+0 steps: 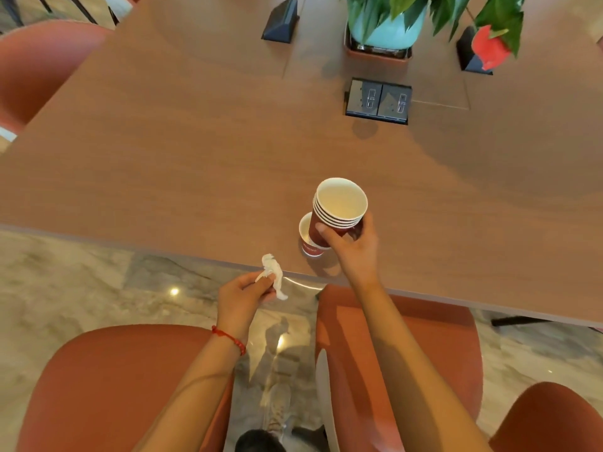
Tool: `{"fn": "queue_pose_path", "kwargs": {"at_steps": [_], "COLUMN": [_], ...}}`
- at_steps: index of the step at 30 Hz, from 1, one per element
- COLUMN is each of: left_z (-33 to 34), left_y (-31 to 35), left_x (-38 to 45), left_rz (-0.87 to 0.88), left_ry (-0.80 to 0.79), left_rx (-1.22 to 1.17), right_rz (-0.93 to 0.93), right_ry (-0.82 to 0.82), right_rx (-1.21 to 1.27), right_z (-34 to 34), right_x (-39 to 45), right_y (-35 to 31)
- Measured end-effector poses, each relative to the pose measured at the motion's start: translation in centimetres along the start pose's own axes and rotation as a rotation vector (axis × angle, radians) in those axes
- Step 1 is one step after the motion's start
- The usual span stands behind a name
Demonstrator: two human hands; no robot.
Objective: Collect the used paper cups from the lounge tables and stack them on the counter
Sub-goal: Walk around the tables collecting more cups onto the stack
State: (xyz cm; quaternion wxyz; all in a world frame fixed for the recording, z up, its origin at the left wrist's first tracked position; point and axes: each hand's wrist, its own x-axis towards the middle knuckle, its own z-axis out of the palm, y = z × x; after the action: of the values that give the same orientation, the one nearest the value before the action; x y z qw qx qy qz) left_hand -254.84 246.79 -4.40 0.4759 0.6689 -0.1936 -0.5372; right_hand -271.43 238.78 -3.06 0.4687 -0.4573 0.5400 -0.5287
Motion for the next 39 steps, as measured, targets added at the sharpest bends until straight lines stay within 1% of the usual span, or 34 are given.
{"fn": "queue_pose_path", "kwargs": {"at_steps": [5,9,12,17,22,28,32,36,39], "left_z": [-0.2,-0.6,-0.8,-0.5,0.1,0.5,1.2,3.1,4.9], "left_y": [-0.2,-0.5,-1.0,-1.4,-1.7,-1.6,-1.1,-0.4,-0.2], "left_x": [1.1,1.6,1.9,2.2,2.5,2.7,2.9,2.7,2.2], "left_rz": [-0.024,-0.063,-0.095,-0.115,-0.134,-0.148,-0.144,-0.116,-0.099], "left_ry": [-0.002,0.018,0.036,0.038,0.043,0.047,0.024,-0.065,-0.152], "left_rx": [-0.004,-0.041,-0.03,-0.013,-0.026,-0.035,-0.052,-0.008,0.057], "right_rz": [0.002,0.017,0.039,0.107,0.217,0.21,0.207,0.205,0.206], "right_ry": [-0.02,-0.037,-0.037,-0.035,-0.054,-0.017,0.015,0.091,0.197], "right_rx": [-0.073,-0.011,-0.013,-0.04,-0.012,0.026,0.04,0.056,-0.02], "right_z": [1.0,1.5,1.5,1.1,1.3,1.7,0.3,-2.3,-4.4], "right_x": [1.4,1.4,1.5,1.3,1.2,1.4,0.3,-1.7,-3.7], "right_y": [1.4,2.6,3.5,5.8,7.4,7.6,6.7,5.2,4.0]}}
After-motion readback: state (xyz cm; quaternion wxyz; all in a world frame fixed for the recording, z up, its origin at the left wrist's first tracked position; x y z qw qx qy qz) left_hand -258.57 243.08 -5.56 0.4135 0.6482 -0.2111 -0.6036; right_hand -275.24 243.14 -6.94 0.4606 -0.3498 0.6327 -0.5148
